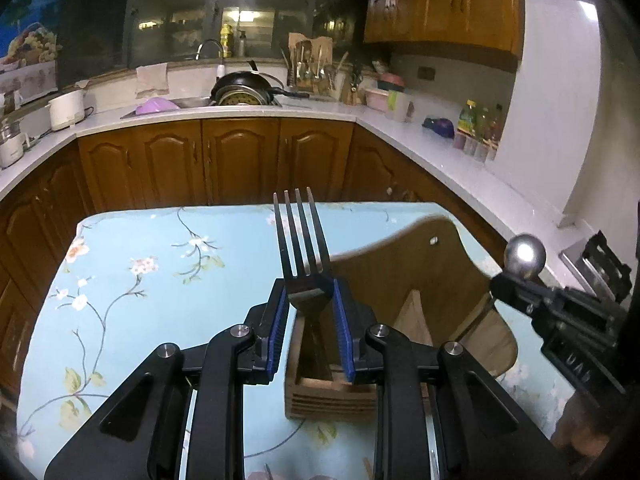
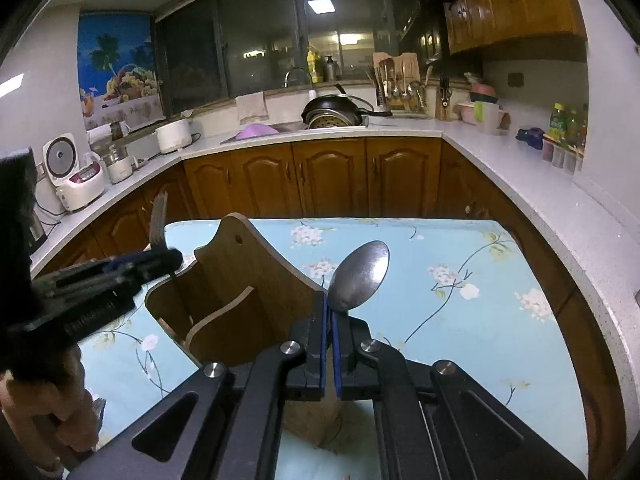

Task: Organize utensils
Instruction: 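Lift and carry the fork and spoon over the wooden utensil holder with both tools, then open the left tool dropping the fork while the right tool releases the spoon into the holder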

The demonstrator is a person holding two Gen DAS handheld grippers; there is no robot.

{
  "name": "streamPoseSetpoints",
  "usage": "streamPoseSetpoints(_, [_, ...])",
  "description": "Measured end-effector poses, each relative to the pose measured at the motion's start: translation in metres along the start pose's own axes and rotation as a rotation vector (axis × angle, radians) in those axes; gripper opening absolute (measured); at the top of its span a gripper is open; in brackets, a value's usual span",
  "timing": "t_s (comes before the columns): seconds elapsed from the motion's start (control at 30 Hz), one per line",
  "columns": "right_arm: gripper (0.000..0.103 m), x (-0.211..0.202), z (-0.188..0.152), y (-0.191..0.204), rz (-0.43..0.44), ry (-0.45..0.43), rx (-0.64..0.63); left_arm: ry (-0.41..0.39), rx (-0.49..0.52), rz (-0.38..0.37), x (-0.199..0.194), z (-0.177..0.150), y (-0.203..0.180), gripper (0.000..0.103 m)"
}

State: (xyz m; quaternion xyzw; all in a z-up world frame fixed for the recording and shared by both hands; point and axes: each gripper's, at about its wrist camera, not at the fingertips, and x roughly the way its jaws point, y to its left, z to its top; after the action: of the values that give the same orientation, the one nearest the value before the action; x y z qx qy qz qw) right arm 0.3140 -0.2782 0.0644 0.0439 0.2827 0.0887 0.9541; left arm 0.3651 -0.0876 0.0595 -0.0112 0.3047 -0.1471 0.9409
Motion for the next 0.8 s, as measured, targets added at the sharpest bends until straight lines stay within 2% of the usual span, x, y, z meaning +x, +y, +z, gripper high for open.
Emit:
streamPoseSetpoints(0.3, [0.002, 0.000, 0.002, -0.005, 0.019, 0.009, 0.025, 0.003, 0.024, 0.028, 0.003, -0.001, -0.008, 0.021])
streamPoseSetpoints(0.37, [0.007, 0.001, 0.001, -0.006, 0.025, 0.009, 0.036, 0.006, 0.027, 0.030, 0.003, 0.000, -0.008, 0.021])
streamPoseSetpoints(0.53, [0.007, -0.002, 0.001, -0.011, 0.045, 0.002, 0.062, 0.016, 0.014, 0.027, 0.001, 0.001, -0.007, 0.022])
streamPoseSetpoints(0.63, [0.010, -0.006, 0.002, -0.011, 0.052, -0.001, 0.071, 0.018, 0.006, 0.020, -0.004, 0.001, -0.006, 0.026])
streamPoseSetpoints(0.7, [0.024, -0.009, 0.002, -0.013, 0.065, -0.003, 0.084, 0.014, 0.002, 0.023, -0.009, 0.001, -0.005, 0.039])
streamPoseSetpoints(0.73, [0.036, -0.012, 0.001, -0.016, 0.071, -0.008, 0.096, 0.005, 0.002, 0.025, -0.015, 0.000, -0.005, 0.043])
streamPoseSetpoints(0.77, [0.043, -0.014, 0.001, -0.017, 0.075, -0.013, 0.103, -0.001, 0.001, 0.028, -0.020, -0.001, -0.004, 0.052])
streamPoseSetpoints(0.8, [0.044, -0.018, 0.000, -0.018, 0.080, -0.020, 0.110, -0.013, 0.000, 0.033, -0.027, -0.002, -0.003, 0.056])
